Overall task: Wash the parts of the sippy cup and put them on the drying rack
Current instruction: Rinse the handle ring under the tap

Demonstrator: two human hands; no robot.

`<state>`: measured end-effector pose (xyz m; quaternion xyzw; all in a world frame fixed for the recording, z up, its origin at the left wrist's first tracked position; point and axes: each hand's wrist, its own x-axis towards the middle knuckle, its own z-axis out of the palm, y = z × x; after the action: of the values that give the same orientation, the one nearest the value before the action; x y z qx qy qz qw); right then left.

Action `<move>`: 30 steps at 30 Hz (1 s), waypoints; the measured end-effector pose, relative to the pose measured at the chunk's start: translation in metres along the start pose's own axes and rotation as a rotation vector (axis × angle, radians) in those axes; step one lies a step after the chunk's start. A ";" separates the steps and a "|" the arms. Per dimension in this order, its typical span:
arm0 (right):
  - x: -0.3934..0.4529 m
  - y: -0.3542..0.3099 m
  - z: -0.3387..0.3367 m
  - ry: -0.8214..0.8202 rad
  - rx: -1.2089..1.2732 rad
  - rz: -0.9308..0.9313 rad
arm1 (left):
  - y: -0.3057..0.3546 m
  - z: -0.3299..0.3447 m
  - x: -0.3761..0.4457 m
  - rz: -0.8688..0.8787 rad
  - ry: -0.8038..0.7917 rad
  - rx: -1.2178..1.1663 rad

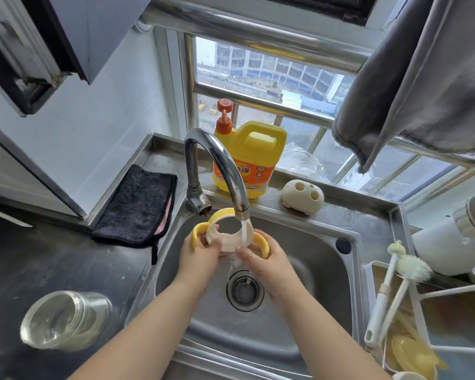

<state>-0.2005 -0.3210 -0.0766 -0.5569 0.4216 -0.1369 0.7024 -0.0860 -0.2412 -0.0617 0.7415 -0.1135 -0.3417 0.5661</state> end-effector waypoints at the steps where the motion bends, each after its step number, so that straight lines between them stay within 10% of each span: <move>1: -0.002 0.001 -0.003 0.022 -0.022 0.004 | -0.002 -0.005 0.004 0.047 -0.003 0.062; 7: -0.001 -0.013 -0.004 0.096 -0.564 -0.072 | -0.009 -0.011 0.009 0.278 -0.188 0.437; 15: 0.003 -0.001 0.015 0.151 -0.172 0.164 | -0.011 0.001 -0.003 -0.057 -0.255 0.086; 21: -0.006 -0.012 0.003 0.153 -0.438 0.039 | -0.007 -0.010 0.001 0.122 -0.192 0.536; 30: -0.003 -0.016 0.005 0.132 -0.518 0.132 | -0.007 0.002 -0.003 -0.156 -0.457 0.158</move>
<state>-0.1939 -0.3209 -0.0604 -0.6793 0.5229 -0.0146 0.5148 -0.0916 -0.2385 -0.0675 0.6934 -0.2074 -0.5333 0.4379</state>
